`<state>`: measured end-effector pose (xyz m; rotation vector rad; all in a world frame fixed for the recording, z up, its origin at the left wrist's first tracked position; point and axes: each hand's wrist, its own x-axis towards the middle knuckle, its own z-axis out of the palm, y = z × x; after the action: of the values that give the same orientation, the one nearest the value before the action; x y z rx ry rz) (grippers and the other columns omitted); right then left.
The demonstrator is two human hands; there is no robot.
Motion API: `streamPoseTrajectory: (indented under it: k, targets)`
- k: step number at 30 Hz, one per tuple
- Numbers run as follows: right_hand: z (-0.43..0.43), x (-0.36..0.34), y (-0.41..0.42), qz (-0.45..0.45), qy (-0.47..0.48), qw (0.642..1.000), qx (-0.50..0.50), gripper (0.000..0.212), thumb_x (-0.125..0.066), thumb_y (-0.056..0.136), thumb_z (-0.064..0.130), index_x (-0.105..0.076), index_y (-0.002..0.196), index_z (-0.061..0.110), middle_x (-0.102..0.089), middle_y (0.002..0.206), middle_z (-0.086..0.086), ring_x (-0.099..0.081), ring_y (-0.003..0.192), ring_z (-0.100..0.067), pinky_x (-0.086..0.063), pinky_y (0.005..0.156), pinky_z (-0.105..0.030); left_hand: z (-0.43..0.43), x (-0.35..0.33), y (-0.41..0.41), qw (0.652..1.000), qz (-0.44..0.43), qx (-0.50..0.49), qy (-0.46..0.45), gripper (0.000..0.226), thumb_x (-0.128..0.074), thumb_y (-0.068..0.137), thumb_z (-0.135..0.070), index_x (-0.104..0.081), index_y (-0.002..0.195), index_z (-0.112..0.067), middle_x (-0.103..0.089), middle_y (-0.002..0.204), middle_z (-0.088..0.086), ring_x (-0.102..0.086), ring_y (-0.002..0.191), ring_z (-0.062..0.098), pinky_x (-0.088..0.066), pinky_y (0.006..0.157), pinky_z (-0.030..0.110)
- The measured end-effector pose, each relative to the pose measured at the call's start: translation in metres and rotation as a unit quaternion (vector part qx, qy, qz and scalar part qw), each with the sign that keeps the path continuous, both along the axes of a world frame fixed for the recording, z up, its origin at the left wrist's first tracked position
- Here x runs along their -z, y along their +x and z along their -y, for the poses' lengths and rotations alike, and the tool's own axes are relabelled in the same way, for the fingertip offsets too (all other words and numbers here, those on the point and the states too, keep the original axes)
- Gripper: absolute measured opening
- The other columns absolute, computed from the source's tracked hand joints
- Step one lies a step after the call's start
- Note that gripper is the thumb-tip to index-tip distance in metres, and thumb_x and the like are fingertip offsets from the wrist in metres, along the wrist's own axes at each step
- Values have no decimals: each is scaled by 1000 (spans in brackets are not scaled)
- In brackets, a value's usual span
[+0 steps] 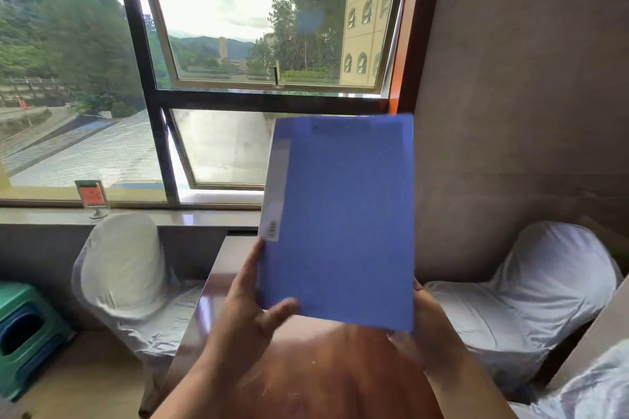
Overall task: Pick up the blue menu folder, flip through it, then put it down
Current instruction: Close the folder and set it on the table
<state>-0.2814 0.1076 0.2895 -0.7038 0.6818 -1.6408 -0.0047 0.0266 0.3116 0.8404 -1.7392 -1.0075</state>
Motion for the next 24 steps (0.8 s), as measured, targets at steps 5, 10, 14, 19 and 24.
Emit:
streamPoseTrajectory:
  k: [5,10,14,19,24]
  targets:
    - [0,-17,-5,-48,1,997,-55,55,-49,111,48,-47,155,15,-67,142,-20,-68,121,-43,-61,88,-52,8,-7,-9,989,-69,-83,102,32,-76,95,-21,-64,124,-23,-81,91,-14,-73,74,11,-55,62,21]
    - [-1,-26,-7,-111,29,993,-3,55,-75,98,41,-60,146,19,-63,146,-23,-66,126,-43,-65,85,-50,4,-4,-12,985,-89,-117,92,20,-71,97,-11,-62,114,-14,-74,84,1,-60,52,-1,-47,48,14]
    - [-2,-26,-4,-128,37,991,19,63,-88,87,35,-64,143,19,-68,142,-20,-68,124,-42,-66,83,-48,1,-2,-13,986,-90,-113,85,22,-71,97,-12,-61,116,-15,-74,86,6,-59,52,0,-47,50,14]
    - [-6,-21,-5,-130,48,989,43,55,-85,88,32,-68,138,19,-72,136,-18,-70,120,-43,-67,82,-52,5,6,-10,988,-63,-96,106,16,-75,95,-17,-64,107,-21,-77,80,1,-67,61,8,-52,52,19]
    - [-25,37,-10,-191,115,971,81,22,-64,101,0,-72,121,7,-82,116,-18,-79,104,-33,-67,80,-39,4,61,2,969,98,-33,223,32,-86,76,-36,-77,100,-18,-85,92,1,-81,88,25,-65,78,49]
